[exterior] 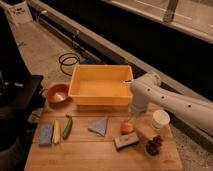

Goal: Place apple in table surface

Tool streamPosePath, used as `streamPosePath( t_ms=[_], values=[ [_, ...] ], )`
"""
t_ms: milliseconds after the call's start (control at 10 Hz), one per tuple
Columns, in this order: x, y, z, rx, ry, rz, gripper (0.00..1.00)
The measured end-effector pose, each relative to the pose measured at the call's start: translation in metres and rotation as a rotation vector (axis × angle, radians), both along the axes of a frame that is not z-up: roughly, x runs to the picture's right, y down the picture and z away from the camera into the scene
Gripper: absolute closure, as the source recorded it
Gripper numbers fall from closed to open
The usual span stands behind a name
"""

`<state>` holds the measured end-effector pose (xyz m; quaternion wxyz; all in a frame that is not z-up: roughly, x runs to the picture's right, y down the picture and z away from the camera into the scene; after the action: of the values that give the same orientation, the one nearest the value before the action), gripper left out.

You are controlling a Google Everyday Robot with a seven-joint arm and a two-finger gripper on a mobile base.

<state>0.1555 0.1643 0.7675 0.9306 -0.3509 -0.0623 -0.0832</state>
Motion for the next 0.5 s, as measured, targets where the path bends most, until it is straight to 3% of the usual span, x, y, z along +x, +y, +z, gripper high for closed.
streamPosePath(
  t_ms=[500],
  values=[
    [-0.027, 0.027, 0.018, -0.106, -0.041, 0.035, 0.35]
  ],
)
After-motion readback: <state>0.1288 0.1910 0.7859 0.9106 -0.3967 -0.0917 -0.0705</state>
